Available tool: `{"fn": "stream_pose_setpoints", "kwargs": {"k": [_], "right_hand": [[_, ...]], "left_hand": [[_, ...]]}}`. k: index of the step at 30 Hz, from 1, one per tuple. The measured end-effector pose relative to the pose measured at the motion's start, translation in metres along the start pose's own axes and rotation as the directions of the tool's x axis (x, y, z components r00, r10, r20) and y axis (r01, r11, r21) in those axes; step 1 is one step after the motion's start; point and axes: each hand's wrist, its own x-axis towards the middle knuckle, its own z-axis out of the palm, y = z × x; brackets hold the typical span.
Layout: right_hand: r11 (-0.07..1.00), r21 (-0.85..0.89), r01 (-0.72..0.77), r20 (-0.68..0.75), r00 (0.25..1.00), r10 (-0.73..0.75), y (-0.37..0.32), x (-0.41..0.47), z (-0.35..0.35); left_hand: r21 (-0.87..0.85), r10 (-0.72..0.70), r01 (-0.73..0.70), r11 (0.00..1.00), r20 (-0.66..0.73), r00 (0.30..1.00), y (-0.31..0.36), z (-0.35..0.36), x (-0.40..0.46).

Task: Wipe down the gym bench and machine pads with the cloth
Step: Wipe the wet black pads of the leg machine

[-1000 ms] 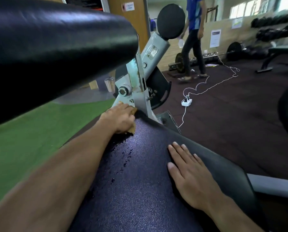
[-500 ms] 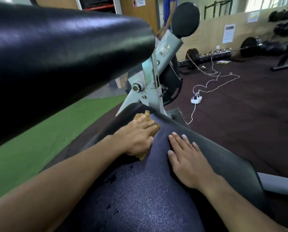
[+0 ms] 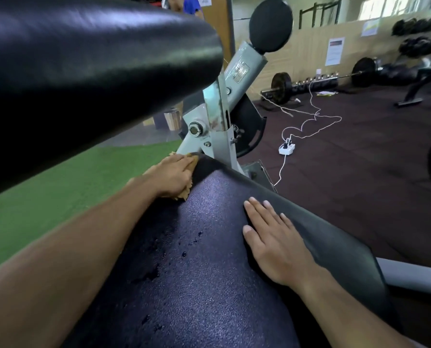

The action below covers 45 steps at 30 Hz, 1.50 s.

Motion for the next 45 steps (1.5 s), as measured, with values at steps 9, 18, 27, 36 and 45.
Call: {"fn": "stream_pose_setpoints", "kwargs": {"k": [9,18,27,36,45], "right_hand": [[0.998,-0.056,-0.015,-0.003,1.000,0.015,-0.007,-0.004,-0.004],[0.999,-0.035,0.003,0.035,0.999,-0.001,0.005,-0.037,-0.002],[1.000,-0.030,-0.004,0.042,0.999,0.005,0.001,-0.039,-0.005],[0.999,-0.030,-0.031,0.025,0.999,0.032,-0.008,-0.039,-0.001],[0.999,-0.038,-0.019,0.014,1.000,0.020,-0.002,-0.041,0.001]], "left_hand": [[0.213,0.300,-0.298,0.931,0.021,0.954,0.057,0.009,-0.125],[0.199,0.169,-0.164,0.966,-0.010,0.986,0.085,0.023,-0.120],[0.105,-0.005,0.010,0.994,-0.049,0.999,-0.009,-0.004,-0.171],[0.187,0.203,-0.196,0.963,-0.016,0.979,0.076,0.025,-0.236],[0.198,0.113,-0.099,0.975,-0.057,0.992,0.076,0.019,-0.199]]}}
